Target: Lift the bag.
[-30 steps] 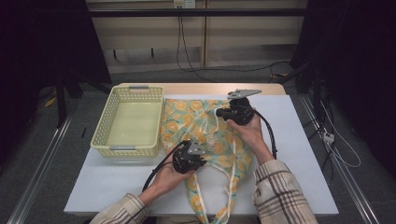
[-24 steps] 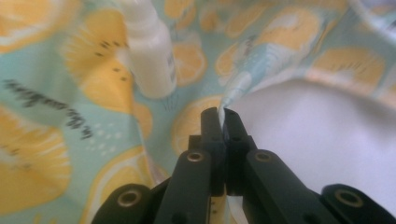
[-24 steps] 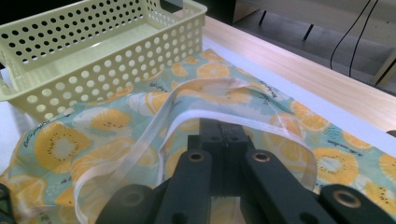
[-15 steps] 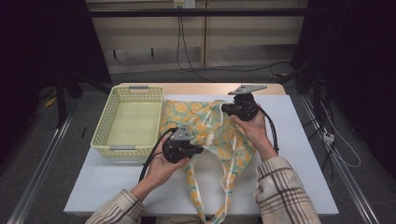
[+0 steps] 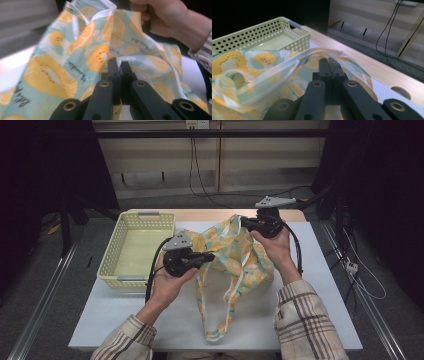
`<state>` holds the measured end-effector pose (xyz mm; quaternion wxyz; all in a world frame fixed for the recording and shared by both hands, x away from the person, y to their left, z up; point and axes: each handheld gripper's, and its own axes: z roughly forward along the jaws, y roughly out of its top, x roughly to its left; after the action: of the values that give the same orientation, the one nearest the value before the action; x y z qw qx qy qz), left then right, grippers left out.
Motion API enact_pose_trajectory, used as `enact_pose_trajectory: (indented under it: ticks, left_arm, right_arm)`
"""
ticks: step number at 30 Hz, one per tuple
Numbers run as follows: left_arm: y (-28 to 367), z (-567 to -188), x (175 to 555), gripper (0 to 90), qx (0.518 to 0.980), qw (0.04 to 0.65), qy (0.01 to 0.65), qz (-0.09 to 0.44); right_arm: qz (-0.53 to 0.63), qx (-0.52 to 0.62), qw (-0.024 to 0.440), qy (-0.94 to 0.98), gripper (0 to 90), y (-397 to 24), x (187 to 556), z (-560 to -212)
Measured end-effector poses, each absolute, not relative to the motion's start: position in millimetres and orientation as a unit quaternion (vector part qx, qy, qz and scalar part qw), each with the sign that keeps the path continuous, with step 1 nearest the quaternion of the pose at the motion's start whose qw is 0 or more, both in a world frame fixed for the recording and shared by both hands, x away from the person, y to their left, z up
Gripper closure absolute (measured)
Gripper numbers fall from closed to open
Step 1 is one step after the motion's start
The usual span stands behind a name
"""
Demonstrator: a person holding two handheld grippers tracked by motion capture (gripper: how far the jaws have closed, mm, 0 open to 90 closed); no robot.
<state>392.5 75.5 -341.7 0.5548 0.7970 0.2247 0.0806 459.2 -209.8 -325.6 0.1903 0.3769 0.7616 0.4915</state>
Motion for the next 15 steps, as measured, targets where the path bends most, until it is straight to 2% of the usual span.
enact_pose_trajectory:
  ticks: [15]
  left_arm:
    - [75,-295,382,90.0,0.763,0.601,0.211,0.113]
  right_arm:
    - [0.512,0.376,0.221,0.740,90.0,-223,467,-282]
